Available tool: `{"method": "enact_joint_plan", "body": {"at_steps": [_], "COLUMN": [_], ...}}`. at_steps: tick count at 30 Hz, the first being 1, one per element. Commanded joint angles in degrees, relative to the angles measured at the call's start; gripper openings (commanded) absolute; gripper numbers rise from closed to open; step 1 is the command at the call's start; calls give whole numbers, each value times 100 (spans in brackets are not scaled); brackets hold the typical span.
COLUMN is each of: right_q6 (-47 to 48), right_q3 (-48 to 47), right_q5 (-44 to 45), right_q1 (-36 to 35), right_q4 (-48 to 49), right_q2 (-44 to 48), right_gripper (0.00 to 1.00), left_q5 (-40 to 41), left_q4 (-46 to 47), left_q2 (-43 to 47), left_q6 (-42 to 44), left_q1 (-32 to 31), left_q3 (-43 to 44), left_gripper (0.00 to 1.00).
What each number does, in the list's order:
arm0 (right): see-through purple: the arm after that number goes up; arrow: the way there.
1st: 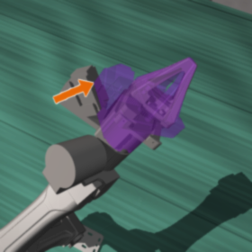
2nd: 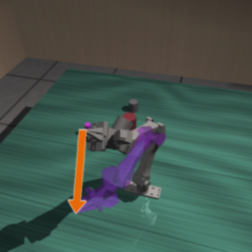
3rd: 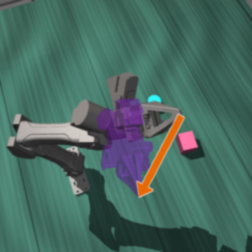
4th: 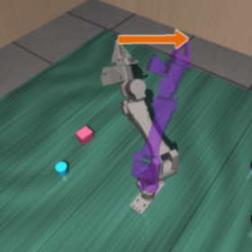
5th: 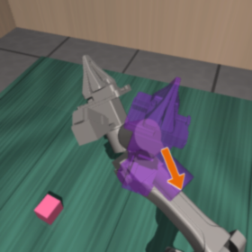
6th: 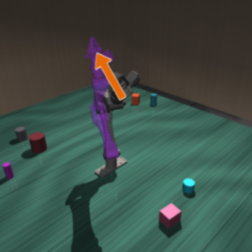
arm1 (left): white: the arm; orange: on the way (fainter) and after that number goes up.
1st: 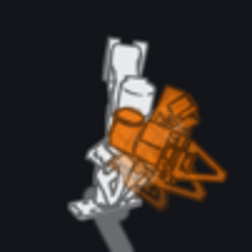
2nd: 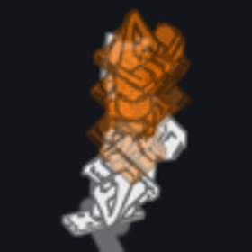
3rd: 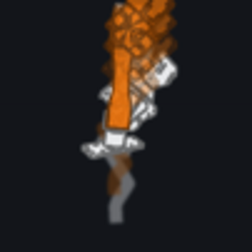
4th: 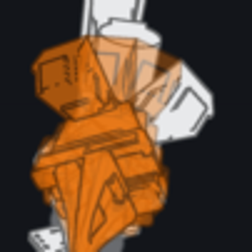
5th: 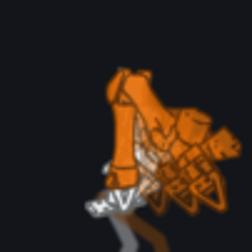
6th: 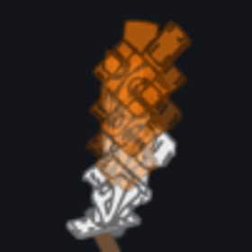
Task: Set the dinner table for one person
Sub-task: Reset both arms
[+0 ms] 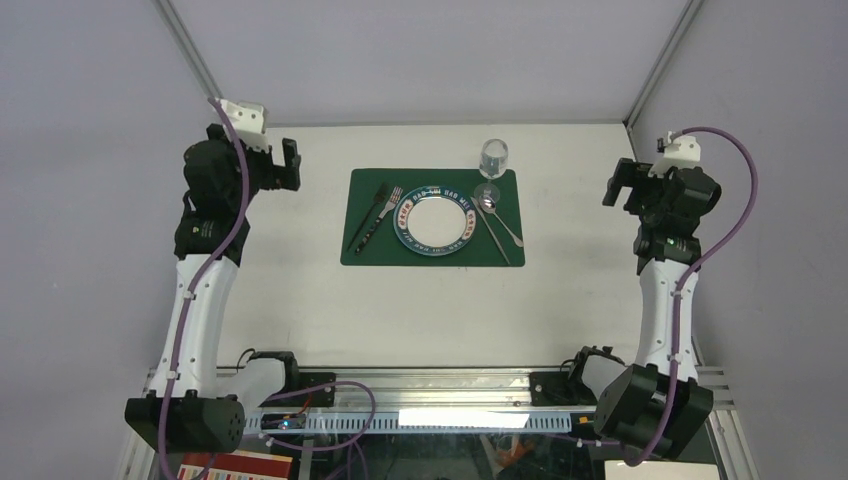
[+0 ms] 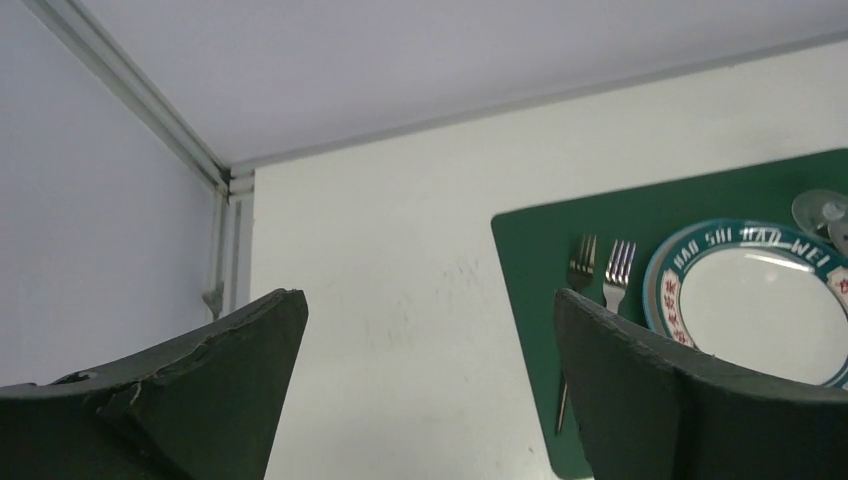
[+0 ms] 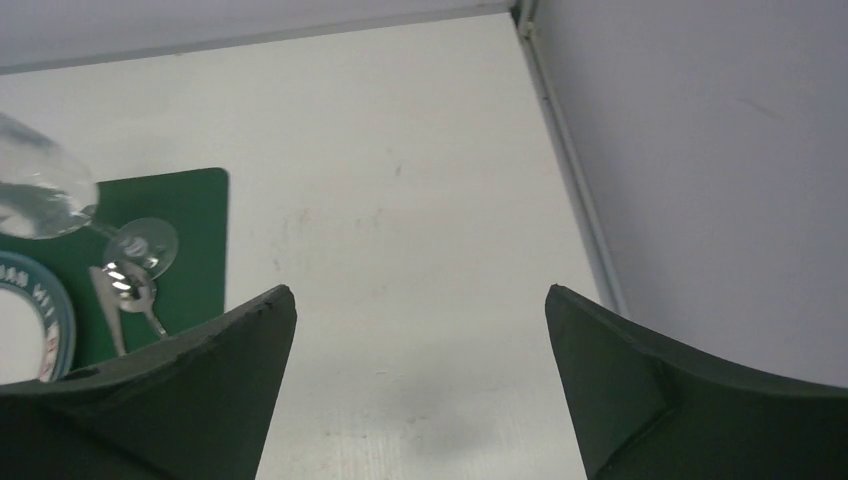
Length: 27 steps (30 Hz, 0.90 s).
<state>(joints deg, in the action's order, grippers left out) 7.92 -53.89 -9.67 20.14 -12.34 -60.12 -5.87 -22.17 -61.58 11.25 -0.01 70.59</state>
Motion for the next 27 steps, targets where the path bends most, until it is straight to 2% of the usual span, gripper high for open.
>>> {"method": "enact_joint_plan", "body": {"at_steps": [1,4,10,17,27], "right_q6": [-546,-573,-420,-341,-406], "right_q3": [366,169,-187,-74,-155], "right_q5": [-978,-1177,-1007,-848,-587], "right_q1": [-16,-23,-36,-62,-343], "right_q4": [875,638,76,134,167], "right_q2": [245,44,-206,89,-86], "right_gripper": [99,99,99,100,99], "left_q5": [12,98,211,261,276], "left_q4": [388,631,451,209,213], "left_q2": [271,583,576,59,73], "left_q6": [-179,-316,-475,-543,-454], "left_q1": [9,12,83,114,114], "left_q3": [-927,-1285,-1018,-428,-483], "left_gripper": [99,99,99,99,99]}}
